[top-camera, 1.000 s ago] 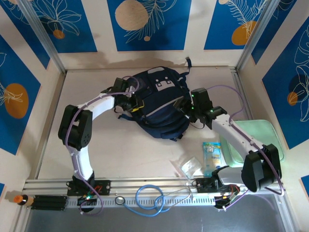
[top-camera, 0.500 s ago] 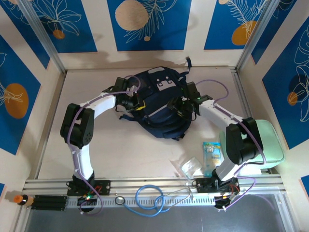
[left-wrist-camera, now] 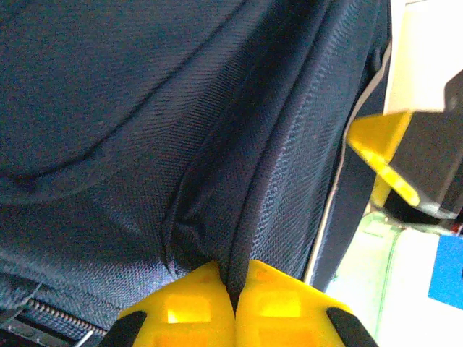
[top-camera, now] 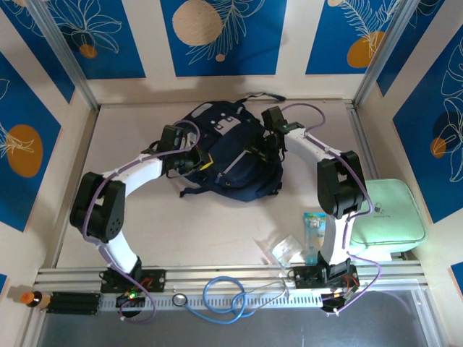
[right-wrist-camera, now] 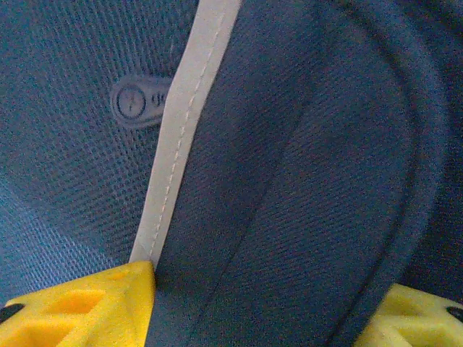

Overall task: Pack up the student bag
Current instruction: Rotate the student bag at the top-center of the table, then zip the student bag at the top-center of the table.

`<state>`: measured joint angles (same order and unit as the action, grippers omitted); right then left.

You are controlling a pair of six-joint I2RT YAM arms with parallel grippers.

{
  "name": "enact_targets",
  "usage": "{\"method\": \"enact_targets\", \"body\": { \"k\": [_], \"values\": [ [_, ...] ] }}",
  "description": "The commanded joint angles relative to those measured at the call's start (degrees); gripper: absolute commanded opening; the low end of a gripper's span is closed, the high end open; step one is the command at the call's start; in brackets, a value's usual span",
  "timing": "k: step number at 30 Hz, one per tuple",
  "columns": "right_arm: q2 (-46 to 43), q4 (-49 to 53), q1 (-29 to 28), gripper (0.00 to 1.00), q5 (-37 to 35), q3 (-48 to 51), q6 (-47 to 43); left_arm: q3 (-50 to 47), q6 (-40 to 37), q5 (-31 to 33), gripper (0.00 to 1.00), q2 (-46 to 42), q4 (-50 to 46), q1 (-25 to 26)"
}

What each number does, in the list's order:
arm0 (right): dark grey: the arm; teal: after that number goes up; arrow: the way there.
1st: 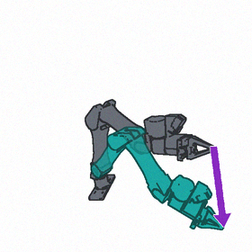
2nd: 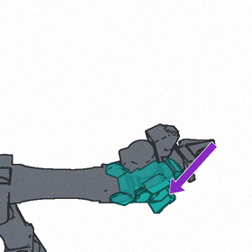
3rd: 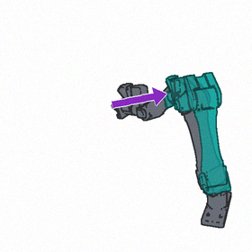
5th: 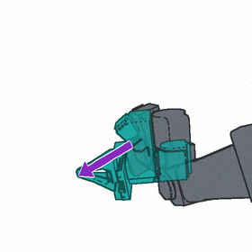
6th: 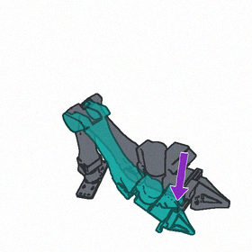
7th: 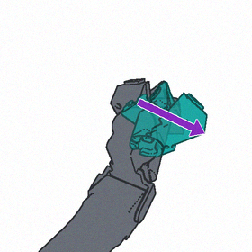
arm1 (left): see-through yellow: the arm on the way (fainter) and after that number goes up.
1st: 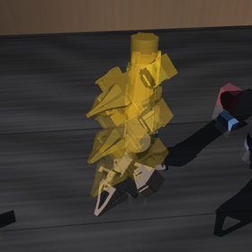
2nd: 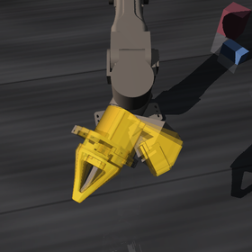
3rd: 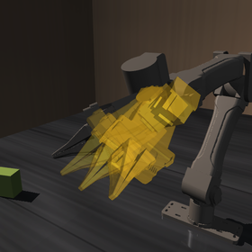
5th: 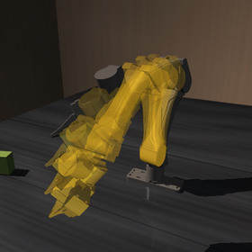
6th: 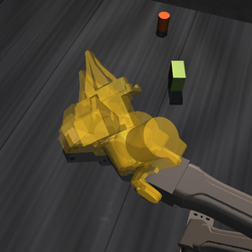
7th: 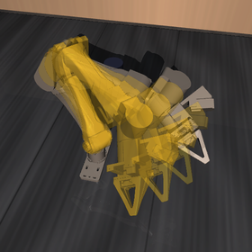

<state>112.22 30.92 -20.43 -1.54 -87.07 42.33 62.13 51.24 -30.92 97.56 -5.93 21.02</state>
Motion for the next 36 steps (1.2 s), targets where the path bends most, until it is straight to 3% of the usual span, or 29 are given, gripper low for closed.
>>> {"method": "enact_targets", "body": {
  "k": [1,10,17,23,32,36],
  "values": [
    [-0.37,1.89,0.55,0.6,-2.52,-3.49,-4.76,-1.05,2.84,-2.09,0.0,-2.81,3.91,0.96],
    [-16.78,5.99,-0.47,0.67,-13.79,8.97,-6.29,-0.78,10.88,1.82,0.0,-0.93,12.08,2.65],
    [-24.44,2.17,-12.41,0.58,-12.1,17.21,-0.47,0.77,15.33,5.13,0.0,1.79,15.41,5.19],
    [-22.02,-4.56,-22.85,0.4,-15.04,18.12,6.63,2.2,18.62,4.49,0.0,4.12,18.04,6.41],
    [-14.77,-6.76,-24.57,0.25,-22.94,15.4,6.82,2.25,19.78,3.4,0.0,4.09,18.06,6.45],
    [-13.68,-7.88,-24.32,0.24,-25.97,15.49,7.27,2.29,20.08,3.17,0.0,3.96,18.15,6.49]
  ]
}}
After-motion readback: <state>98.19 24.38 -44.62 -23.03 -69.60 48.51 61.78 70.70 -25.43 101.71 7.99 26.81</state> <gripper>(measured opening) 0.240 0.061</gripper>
